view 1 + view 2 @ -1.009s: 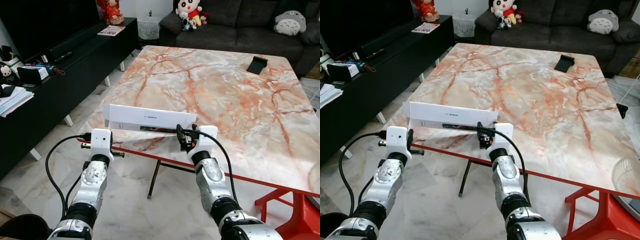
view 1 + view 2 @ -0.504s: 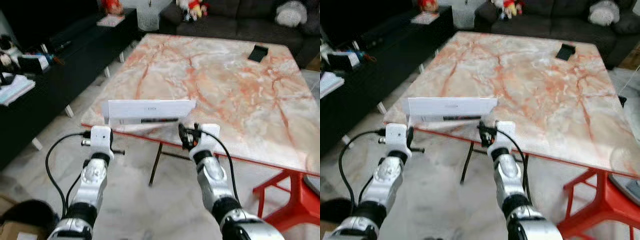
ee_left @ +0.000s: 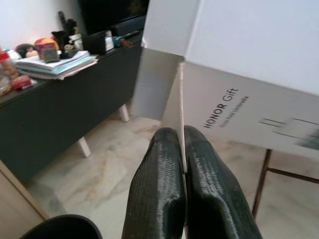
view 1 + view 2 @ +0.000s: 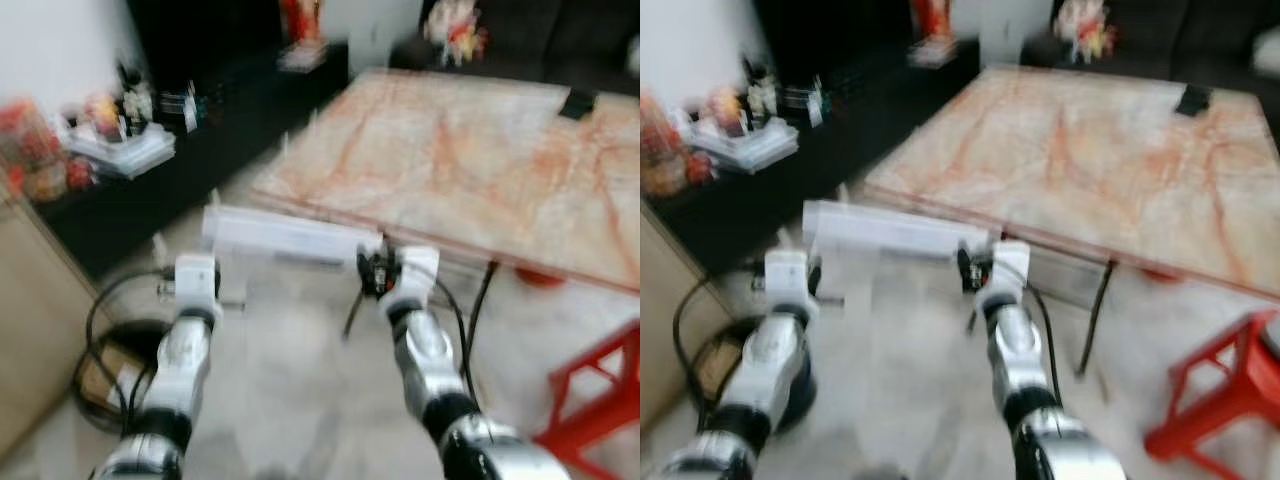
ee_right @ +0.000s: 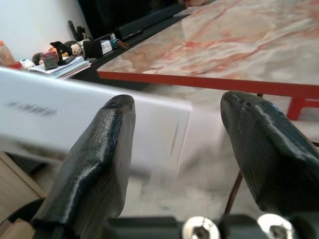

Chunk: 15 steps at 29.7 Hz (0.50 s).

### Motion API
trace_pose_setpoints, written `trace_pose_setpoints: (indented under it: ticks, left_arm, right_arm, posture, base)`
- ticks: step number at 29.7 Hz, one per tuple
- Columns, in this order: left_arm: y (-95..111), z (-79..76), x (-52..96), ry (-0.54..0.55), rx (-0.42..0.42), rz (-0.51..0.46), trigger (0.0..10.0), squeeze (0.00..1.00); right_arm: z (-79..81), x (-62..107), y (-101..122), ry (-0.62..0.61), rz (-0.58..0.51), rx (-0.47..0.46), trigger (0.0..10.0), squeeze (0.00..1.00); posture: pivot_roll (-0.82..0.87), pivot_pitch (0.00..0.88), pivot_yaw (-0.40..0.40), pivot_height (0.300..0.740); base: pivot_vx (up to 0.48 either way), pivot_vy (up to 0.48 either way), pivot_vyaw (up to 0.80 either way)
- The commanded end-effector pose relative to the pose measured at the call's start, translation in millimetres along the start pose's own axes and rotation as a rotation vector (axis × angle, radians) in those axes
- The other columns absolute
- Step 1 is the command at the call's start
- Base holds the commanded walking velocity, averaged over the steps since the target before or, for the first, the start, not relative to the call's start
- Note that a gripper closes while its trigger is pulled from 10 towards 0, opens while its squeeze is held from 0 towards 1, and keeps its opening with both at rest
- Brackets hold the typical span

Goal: Picking trash to rubbish bin

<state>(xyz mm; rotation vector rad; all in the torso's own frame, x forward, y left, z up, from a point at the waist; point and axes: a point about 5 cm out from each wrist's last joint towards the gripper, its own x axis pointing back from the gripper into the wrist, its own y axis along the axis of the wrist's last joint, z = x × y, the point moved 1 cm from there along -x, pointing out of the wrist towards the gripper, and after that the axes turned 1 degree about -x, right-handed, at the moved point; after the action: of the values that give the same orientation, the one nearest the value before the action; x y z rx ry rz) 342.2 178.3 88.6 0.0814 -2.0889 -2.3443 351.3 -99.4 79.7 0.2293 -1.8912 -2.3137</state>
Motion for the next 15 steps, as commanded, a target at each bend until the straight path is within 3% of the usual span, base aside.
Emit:
trace_pose_setpoints:
  ticks: [1,10,15]
  left_arm:
    - [9.7,-3.9,-5.1,-0.007,0.013,-0.031,10.0,0.00]
    - [1.6,3.4,-2.4,0.018,0.027,0.003,10.0,0.00]
    - [-29.5,18.8,7.9,0.061,0.040,0.159,10.0,0.00]
  right_arm:
    - [-3.2,-1.3,2.9,-0.008,-0.006,0.003,10.0,0.00]
    - [-9.8,3.7,-5.0,-0.031,0.030,0.006,10.0,0.00]
    - [-21.4,19.0,-31.9,-0.079,0.169,-0.009,10.0,0.00]
  posture:
    - [-0.04,0.000,0.021,0.740]
    - [-0.04,0.000,0.015,0.740]
    - [-0.04,0.000,0.012,0.740]
  base:
    - [-0.319,0.000,0.00]
    - [-0.317,0.000,0.00]
    - [-0.058,0.000,0.00]
